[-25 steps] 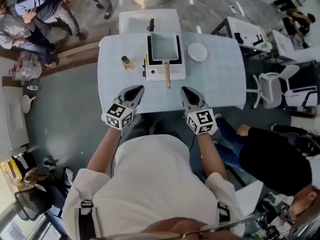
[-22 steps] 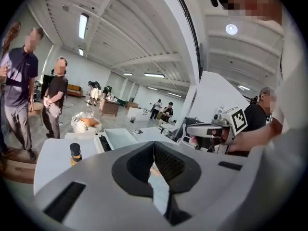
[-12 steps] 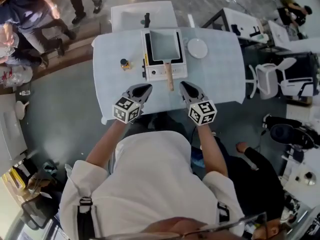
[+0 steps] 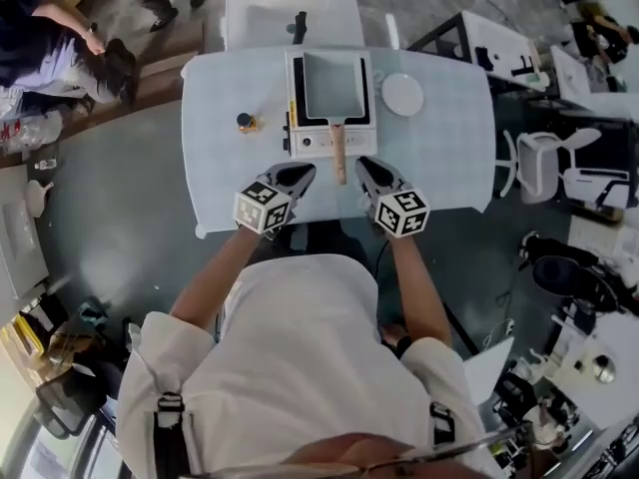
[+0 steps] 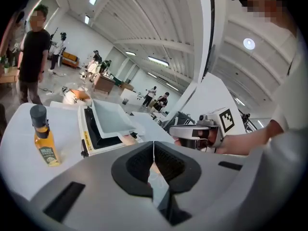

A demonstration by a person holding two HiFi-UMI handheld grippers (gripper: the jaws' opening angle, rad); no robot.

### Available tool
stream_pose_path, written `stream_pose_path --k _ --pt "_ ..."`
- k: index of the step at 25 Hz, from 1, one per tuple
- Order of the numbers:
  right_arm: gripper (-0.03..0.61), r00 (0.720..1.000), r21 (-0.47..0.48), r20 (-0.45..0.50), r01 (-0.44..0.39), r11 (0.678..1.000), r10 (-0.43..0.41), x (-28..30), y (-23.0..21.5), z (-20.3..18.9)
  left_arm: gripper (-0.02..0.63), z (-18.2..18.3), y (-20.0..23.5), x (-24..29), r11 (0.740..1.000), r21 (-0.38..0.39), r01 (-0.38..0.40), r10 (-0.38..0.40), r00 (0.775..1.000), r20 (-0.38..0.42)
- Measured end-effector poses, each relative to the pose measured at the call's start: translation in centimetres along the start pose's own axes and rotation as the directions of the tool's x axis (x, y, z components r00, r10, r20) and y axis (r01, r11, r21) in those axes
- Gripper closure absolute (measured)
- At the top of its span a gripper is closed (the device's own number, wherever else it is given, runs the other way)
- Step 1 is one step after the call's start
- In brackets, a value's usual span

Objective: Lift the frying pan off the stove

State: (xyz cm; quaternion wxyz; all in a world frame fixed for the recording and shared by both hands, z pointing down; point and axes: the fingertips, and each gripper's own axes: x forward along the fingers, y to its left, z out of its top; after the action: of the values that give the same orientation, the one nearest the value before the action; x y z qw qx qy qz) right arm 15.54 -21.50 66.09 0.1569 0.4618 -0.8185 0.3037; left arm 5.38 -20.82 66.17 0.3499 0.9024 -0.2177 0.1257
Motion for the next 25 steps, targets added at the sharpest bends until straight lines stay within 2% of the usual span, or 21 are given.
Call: stream_pose_path --k 5,8,12,15,18,25 --pt "0.532 0.995 0.078 -0.063 -0.074 0.994 0.079 2.2 -1.8 -2.0 0.581 -1.5 0.6 2.8 0.997 -0.074 -0.003 0.002 1.000 -0.021" --pt "0.482 0.987 0.143 -0.094 -0.117 0.983 0.131 3.3 -2.8 -3.1 0.575 -2.8 1.0 4.3 0.992 -0.125 -0.007 0.001 0.999 -0.048" --pt "0.434 0.972 0.217 -0.132 -0.165 0.962 0.196 5.1 -3.7 -4.1 0.516 -4.4 1.4 5.8 0.973 -0.231 0.006 -0.023 0.997 -0.072" --pt "0.399 0.958 0.299 -0.145 -0.195 0.934 0.246 6.4 -4.2 -4.7 0.454 -5.5 1.3 6.9 0.952 -0.306 0.030 -0.062 0.993 -0.096" --pt "0.348 0.939 0.368 -0.172 -0.220 0.903 0.298 7.8 -4.6 -5.4 0.384 -6.6 1.3 8.3 0.939 -0.341 0.043 -0.098 0.985 -0.146" --pt "0.314 0.888 0.472 -0.221 -0.265 0.841 0.404 10.5 -5.0 -6.8 0.353 -7.6 1.7 11.6 0.907 -0.417 0.056 -0.136 0.977 -0.165"
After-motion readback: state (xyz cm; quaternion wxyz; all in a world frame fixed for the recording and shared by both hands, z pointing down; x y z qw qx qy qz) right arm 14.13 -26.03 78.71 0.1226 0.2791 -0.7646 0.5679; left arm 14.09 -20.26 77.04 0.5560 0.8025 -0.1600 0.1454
